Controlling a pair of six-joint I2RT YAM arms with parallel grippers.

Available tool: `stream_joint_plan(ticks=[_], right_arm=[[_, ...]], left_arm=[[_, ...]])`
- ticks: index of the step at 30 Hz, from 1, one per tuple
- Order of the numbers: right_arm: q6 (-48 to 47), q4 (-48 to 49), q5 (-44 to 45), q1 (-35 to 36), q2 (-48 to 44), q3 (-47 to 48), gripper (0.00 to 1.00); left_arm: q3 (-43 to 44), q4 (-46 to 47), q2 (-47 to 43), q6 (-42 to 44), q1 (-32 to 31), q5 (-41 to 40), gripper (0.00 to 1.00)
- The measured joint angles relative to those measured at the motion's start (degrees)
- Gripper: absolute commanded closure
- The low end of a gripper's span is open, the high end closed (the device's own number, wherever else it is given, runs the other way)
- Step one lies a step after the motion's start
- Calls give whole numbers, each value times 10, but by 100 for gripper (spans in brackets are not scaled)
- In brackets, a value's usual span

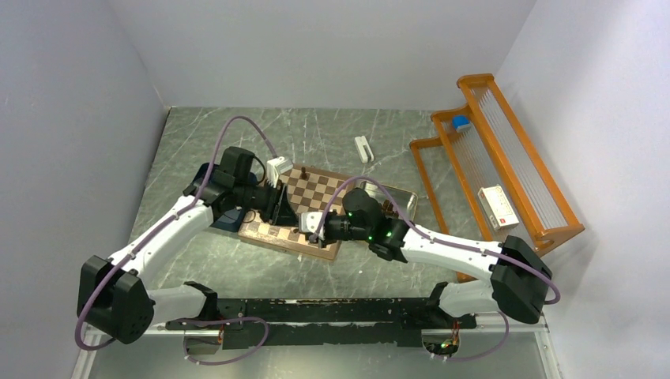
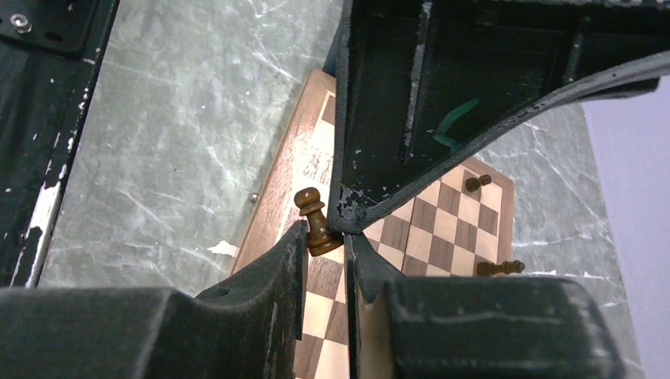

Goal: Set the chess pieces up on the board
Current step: Place the chess piece on the chessboard.

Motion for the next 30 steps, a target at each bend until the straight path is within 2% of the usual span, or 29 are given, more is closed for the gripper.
stream_joint_plan(ticks=[7, 14, 30], right_arm=[[52, 47, 17, -9, 0, -9, 100], [100, 85, 31, -13, 0, -15, 100], [172, 145, 72, -20, -1, -25, 100]], left_arm=[[8, 3, -22, -6, 0, -46, 59], [8, 45, -56, -40, 0, -72, 53], [1, 75, -64, -69, 0, -107, 49]])
